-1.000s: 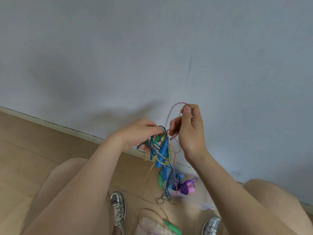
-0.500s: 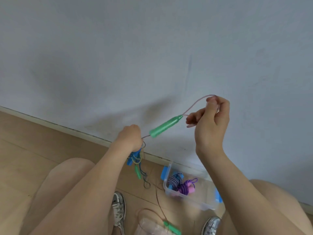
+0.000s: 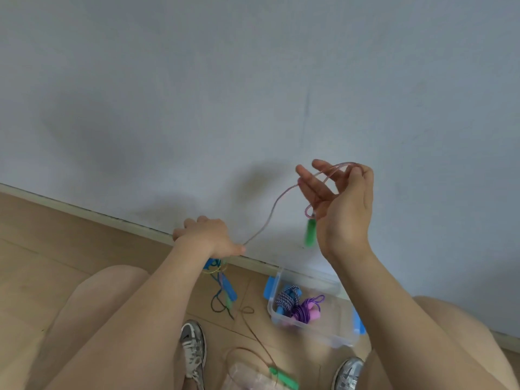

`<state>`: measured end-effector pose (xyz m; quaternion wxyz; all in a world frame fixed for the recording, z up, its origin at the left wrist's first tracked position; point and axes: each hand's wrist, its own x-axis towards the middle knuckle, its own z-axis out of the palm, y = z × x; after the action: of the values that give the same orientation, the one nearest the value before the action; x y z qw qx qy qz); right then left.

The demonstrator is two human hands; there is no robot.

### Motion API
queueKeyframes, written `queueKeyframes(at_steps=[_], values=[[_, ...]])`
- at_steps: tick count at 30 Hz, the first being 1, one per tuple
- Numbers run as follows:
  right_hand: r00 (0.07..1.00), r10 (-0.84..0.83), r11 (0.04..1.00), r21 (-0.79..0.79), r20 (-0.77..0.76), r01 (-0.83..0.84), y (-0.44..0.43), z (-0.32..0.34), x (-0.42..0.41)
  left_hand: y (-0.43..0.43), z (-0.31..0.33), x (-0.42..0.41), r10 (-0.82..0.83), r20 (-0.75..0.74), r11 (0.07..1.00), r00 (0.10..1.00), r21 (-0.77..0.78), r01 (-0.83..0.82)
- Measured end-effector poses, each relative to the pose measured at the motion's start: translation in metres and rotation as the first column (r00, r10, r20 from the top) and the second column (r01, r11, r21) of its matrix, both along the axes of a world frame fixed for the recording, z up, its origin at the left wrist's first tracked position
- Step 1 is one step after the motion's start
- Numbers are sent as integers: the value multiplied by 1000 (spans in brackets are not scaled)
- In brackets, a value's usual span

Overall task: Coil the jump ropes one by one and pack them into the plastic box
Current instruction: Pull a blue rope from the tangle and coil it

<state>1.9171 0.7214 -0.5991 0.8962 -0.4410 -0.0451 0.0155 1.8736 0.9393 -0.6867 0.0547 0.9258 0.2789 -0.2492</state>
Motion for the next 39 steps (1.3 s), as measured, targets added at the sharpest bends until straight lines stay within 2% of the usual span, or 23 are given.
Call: queueKeyframes(at_steps=[3,6,8,10,12,14,16,18,20,22,24,26,28,30,32,36,38,39], values=[[984,121,983,151,-133,-101,-4,7,-4,-6,-2,1,114,82,990,990,76,-120],[957,147,984,135,-251,-116,-10,13,-4,0,-14,6,125,69,990,990,62,-129],[950,190,980,109,-250,-167,-11,17,-6,5,-27,9,58,-70,998,996,40,-55],[943,237,969,125,-233,-213,-10,19,-8,-3,-26,3,-81,-262,994,962,49,96],[940,261,961,152,-221,-231,-7,17,-11,-19,-20,-1,-245,-298,969,922,-44,243],[944,263,958,171,-200,-230,-1,13,-12,-35,-15,-1,-365,-167,912,916,-264,315],[949,258,959,167,-184,-229,2,10,-13,-47,-13,3,-419,-36,804,907,-478,353],[951,252,960,167,-176,-224,3,11,-12,-53,-17,8,-489,-45,750,871,-533,393],[957,232,966,154,-172,-207,1,13,-9,-50,-27,13,-529,-145,783,836,-464,415],[968,184,978,130,-169,-163,-6,15,-7,-39,-37,14,-508,-204,840,837,-331,429],[983,99,995,39,-154,-94,-13,15,-3,-26,-47,16,-415,-147,901,898,-203,383],[993,3,982,-189,-120,-26,-18,10,0,-16,-47,20,-306,20,945,952,-114,306],[999,-32,872,-490,-29,13,-21,1,4,-11,-39,24,-226,208,963,952,-98,250],[995,40,662,-748,87,39,-21,-9,3,-11,-26,26,-148,398,961,906,-160,227],[986,135,440,-897,103,33,-19,-20,1,-17,-10,24,-14,555,933,832,-292,211],[921,370,48,-988,-121,-149,-11,-46,0,-33,27,13,215,713,846,668,-478,237],[857,479,-35,-979,-191,-199,-4,-58,-2,-36,44,10,311,731,777,608,-564,280],[819,532,-24,-971,-213,-237,1,-62,-5,-37,51,8,349,722,729,598,-610,311]])
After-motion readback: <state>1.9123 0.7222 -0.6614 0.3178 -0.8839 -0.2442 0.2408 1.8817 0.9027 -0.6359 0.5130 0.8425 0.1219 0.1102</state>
